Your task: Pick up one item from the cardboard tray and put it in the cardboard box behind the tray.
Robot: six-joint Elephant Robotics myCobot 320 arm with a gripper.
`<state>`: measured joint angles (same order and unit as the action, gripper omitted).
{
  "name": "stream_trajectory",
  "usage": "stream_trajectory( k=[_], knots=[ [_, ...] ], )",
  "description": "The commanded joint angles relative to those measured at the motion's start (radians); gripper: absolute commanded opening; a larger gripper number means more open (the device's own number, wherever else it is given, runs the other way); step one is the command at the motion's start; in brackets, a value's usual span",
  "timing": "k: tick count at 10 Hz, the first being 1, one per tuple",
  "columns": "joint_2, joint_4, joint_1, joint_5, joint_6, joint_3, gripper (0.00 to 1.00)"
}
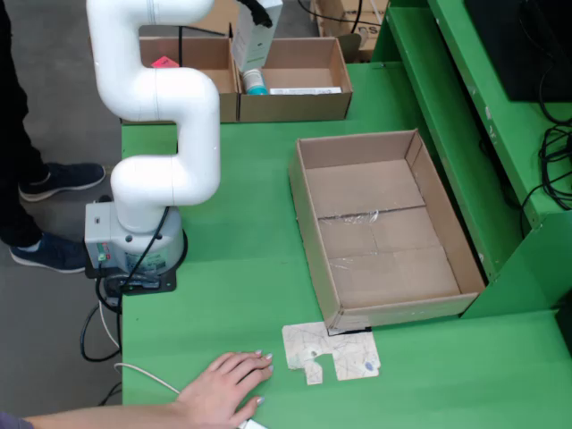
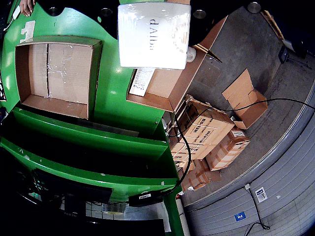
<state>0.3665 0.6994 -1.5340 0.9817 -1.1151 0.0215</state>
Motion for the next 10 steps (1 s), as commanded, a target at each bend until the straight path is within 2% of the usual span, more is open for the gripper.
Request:
stream_trajectory(
  k=[1, 2, 4, 5, 10],
  knots=[
    [-0.035, -0.012, -0.007, -0.018, -0.007, -0.021, 0.00],
    [-0.044, 0.019, -0.069, -0.043, -0.082, -0.021, 0.00],
    [-0.044, 0.019, -0.069, -0.043, -0.082, -0.021, 0.00],
    [-0.020, 0.000, -0.126, -0.058, -0.134, -0.021, 0.00],
    [0.013, -0.039, -0.167, -0.072, -0.172, -0.021, 0.00]
  ],
)
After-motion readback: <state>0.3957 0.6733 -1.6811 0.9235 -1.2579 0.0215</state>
